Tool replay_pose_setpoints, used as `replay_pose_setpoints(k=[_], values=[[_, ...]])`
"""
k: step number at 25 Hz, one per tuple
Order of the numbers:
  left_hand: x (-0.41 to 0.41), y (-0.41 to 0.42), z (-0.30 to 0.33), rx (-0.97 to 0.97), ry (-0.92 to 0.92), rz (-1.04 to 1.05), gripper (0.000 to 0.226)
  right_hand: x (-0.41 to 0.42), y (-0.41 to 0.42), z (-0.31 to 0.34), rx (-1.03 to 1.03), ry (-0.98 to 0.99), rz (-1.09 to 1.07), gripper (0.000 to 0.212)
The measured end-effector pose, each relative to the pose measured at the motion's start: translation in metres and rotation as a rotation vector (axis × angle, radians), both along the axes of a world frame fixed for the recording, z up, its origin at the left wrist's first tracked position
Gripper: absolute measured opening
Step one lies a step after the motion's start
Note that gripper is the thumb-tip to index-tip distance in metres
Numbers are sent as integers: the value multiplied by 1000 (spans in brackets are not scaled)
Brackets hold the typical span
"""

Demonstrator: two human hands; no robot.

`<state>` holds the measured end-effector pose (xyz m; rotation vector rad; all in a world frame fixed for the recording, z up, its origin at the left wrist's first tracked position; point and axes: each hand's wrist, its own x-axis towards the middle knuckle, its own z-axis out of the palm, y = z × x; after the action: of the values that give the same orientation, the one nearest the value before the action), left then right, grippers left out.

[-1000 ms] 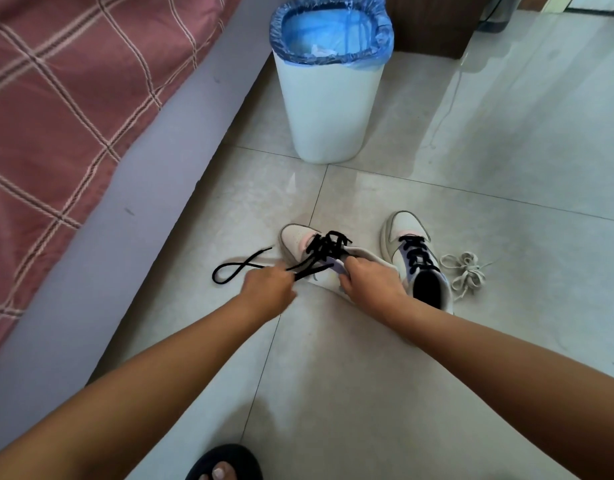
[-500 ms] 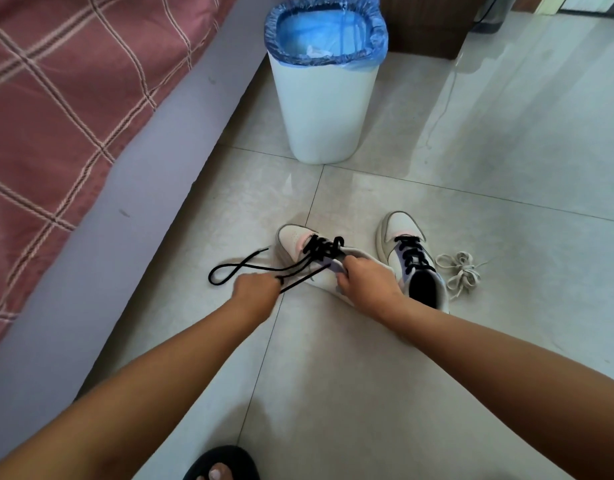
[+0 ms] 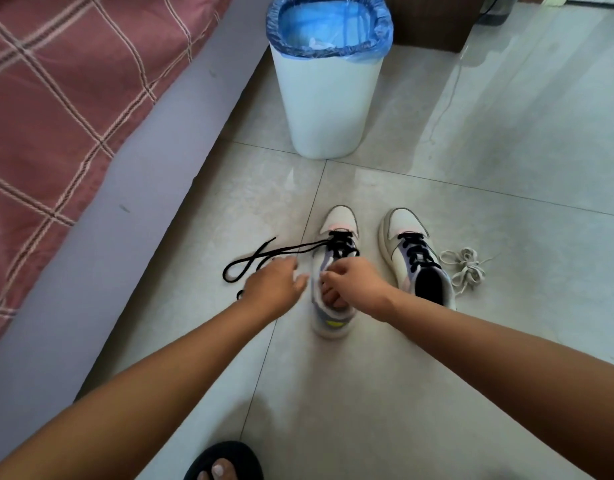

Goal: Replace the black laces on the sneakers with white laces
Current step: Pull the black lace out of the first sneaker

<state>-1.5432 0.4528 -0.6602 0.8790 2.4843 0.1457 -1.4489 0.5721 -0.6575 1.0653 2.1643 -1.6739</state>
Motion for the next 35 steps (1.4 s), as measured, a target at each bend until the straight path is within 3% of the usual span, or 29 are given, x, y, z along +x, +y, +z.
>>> replay_pose_setpoints(k=[3,7,10,12,14,15,17,19,21,23,25,27,29,33,35], values=[[22,19,3,3,-9,-46,39,3,18,-4,129,-9,-213,8],[18,20,-7,9,9,-12,31,10,22,-16,-192,-107,-342,27],[20,22,-12,33,25,-19,27,5,26,-21,-161,-72,-331,26],[18,21,-12,2,71,-42,25,4,41,-22,161,-100,-97,17],[12,17,-12,-77,144,-74,26,7,55,-20,772,-142,222,7],[8,16,-11,-118,182,-92,27,11,57,-24,1074,-107,348,20],[3,15,-12,-83,326,-132,24,19,55,-27,1300,18,433,39],[1,15,-12,56,497,-164,23,23,49,-37,1315,190,469,35],[6,13,-16,241,561,-211,20,27,41,-41,1360,325,582,16],[16,15,-20,353,495,-240,22,23,35,-39,1356,326,605,9],[26,22,-17,310,441,-258,28,13,32,-38,1317,320,627,11],[29,28,-12,207,294,-132,28,4,31,-34,1249,333,687,27],[25,28,-13,178,152,7,31,6,34,-25,1204,355,793,27],[17,23,-13,231,79,108,23,26,45,-11,1055,76,1207,26],[14,21,-13,254,18,143,20,18,37,-3,981,-19,1047,23]])
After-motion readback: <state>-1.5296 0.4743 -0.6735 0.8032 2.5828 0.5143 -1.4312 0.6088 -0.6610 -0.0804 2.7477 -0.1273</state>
